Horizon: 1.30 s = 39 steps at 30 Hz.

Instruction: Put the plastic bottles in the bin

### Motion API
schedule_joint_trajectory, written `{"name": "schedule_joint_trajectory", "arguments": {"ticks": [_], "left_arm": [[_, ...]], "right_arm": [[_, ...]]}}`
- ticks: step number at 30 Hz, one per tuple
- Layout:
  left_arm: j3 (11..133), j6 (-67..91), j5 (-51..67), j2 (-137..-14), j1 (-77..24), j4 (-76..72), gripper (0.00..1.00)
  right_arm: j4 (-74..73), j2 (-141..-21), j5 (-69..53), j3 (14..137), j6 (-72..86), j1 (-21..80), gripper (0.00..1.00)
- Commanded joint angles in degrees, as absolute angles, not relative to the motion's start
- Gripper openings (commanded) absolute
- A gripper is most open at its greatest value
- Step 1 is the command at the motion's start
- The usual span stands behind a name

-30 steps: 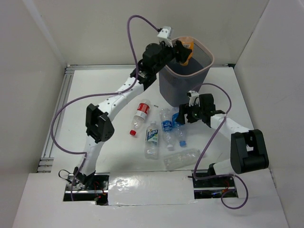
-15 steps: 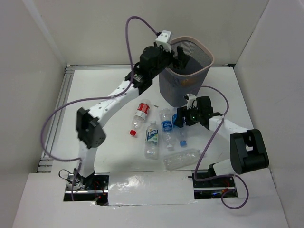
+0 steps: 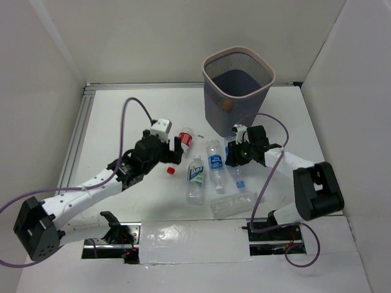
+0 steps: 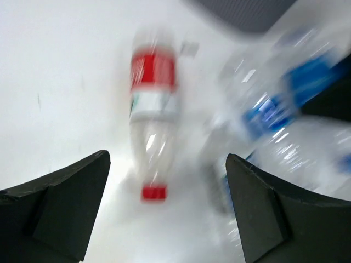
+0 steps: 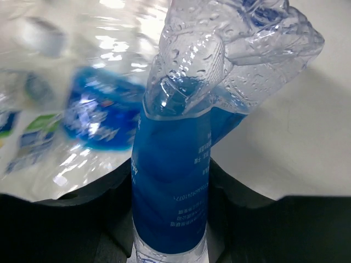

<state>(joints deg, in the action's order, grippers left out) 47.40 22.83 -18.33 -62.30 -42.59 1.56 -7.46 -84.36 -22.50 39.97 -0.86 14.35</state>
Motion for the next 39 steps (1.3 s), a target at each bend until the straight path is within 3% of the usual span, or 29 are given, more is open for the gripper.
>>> {"name": "schedule_joint_trajectory", "arguments": {"ticks": [1, 8, 13, 18, 23, 26, 28, 30, 31, 33, 34, 39], "left_arm": [[43.1, 25.8, -22.4, -62.3, -42.6, 1.8, 0.99], [41.8, 27.6, -21.2, -70.3, -40.3, -1.8, 0.99], [45.3, 25.9, -18.7, -75.3, -39.6, -3.7, 0.99], [47.9, 23.0, -17.1, -79.2, -39.1, -5.7, 0.99], [50.9, 21.9, -14.1, -83.7, -37.3, -8.0, 0.99], [52.8, 20.6, -13.4, -86.7, -36.7, -8.5, 0.99], [53.7, 20.0, -13.4, -88.1, -36.7, -8.5, 0.99], [54.4, 20.0, -13.4, -90.3, -36.7, -8.5, 0.99], [55.2, 20.0, -13.4, -91.0, -36.7, -8.5, 0.99], [56.1, 20.0, -13.4, -93.1, -36.7, -7.8, 0.99], [56.9, 19.4, -13.4, -93.7, -36.7, -7.8, 0.99], [59.7, 18.9, -14.1, -97.6, -36.7, -5.8, 0.97]], "right_arm": [[-14.4, -74.3, -26.9, 44.5, -7.8, 14.9, 0.19], [-35.4, -60.9, -47.3, 59.5, -33.2, 14.9, 0.19], [-37.0, -62.5, -56.2, 72.1, -33.2, 16.6, 0.19], [-23.0, -67.7, -52.5, 84.8, -20.4, 17.8, 0.23], [-4.3, -76.0, -35.1, 96.0, -13.9, 17.8, 0.26], [1.8, -82.2, -23.8, 100.5, -14.5, 17.8, 0.36], [2.5, -86.5, -22.9, 102.8, -14.5, 15.7, 0.37], [2.5, -88.8, -22.9, 103.4, -14.5, 14.2, 0.44], [1.9, -90.9, -22.9, 103.4, -14.5, 13.6, 0.62], [0.1, -92.3, -22.9, 102.8, -14.5, 12.7, 0.84], [0.1, -93.1, -22.2, 102.7, -13.1, 11.3, 1.0], [-1.4, -91.4, -25.0, 99.9, -8.1, 6.8, 1.0]]}}
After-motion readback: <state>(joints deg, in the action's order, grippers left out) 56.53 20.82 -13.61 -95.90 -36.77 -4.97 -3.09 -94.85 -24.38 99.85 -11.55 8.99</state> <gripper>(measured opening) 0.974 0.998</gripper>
